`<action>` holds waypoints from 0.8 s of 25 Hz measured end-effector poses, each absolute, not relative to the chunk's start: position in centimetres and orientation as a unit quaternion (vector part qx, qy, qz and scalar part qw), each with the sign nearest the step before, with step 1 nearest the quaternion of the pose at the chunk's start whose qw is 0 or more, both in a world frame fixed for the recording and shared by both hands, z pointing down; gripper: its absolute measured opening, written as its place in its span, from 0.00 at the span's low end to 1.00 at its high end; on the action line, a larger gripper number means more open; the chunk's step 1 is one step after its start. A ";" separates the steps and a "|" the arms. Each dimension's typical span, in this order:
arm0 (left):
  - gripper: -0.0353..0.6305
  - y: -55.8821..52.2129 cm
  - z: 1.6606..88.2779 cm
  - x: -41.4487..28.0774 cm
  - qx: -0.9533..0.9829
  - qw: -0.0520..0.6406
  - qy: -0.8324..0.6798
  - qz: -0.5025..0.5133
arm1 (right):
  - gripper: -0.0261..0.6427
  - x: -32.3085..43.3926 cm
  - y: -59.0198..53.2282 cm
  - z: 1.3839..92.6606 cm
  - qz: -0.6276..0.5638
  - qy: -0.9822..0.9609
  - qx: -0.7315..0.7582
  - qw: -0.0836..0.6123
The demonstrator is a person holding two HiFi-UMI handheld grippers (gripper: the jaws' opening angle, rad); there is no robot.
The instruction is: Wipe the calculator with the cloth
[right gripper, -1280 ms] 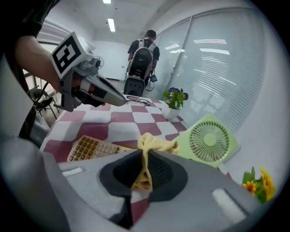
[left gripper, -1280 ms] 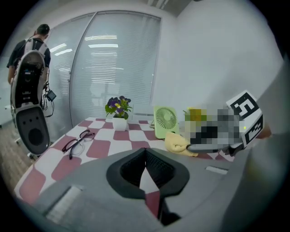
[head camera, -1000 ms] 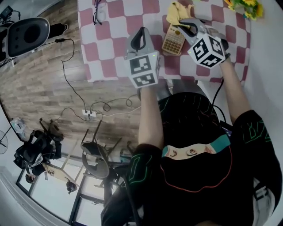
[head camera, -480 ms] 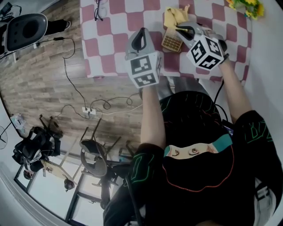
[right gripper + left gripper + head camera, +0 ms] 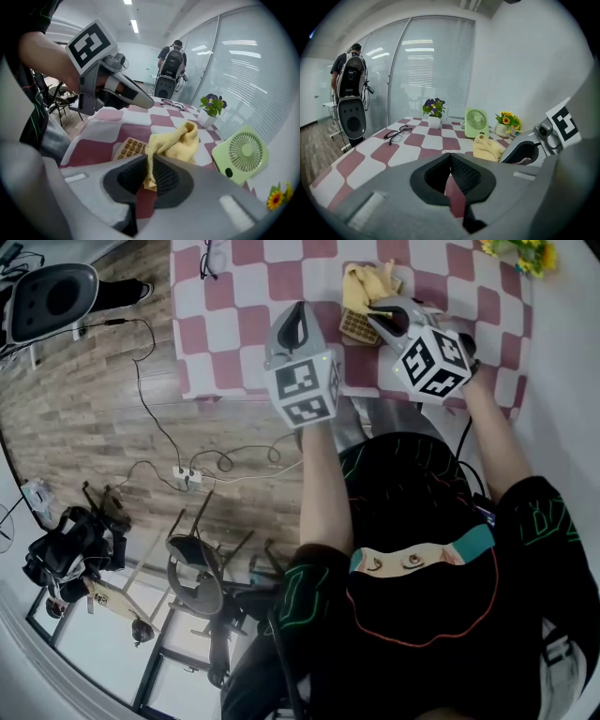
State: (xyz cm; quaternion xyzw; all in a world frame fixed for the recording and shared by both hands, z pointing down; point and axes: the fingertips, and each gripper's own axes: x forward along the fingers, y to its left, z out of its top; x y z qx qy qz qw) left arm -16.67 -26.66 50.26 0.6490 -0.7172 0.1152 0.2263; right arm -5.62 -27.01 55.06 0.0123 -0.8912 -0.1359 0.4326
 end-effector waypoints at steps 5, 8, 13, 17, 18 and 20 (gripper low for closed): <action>0.07 -25.9 50.2 -16.6 0.642 0.224 -0.725 0.110 | 0.10 -5.8 -25.5 55.1 -0.133 -0.894 0.006 0.427; 0.07 -25.3 50.2 -16.8 0.635 0.223 -0.732 0.107 | 0.09 -5.9 -24.5 55.3 -0.134 -0.896 -0.004 0.424; 0.07 -24.3 49.9 -17.0 0.626 0.219 -0.741 0.102 | 0.10 -6.1 -22.8 55.3 -0.133 -0.898 -0.017 0.420; 0.07 -23.6 49.7 -17.1 0.620 0.217 -0.747 0.098 | 0.10 -6.2 -21.4 55.2 -0.122 -0.902 -0.027 0.413; 0.07 -23.5 49.6 -17.1 0.619 0.217 -0.749 0.098 | 0.09 -6.2 -21.0 55.2 -0.119 -0.903 -0.031 0.412; 0.07 -23.3 49.4 -17.2 0.616 0.214 -0.752 0.095 | 0.09 -6.3 -20.3 55.1 -0.111 -0.905 -0.039 0.409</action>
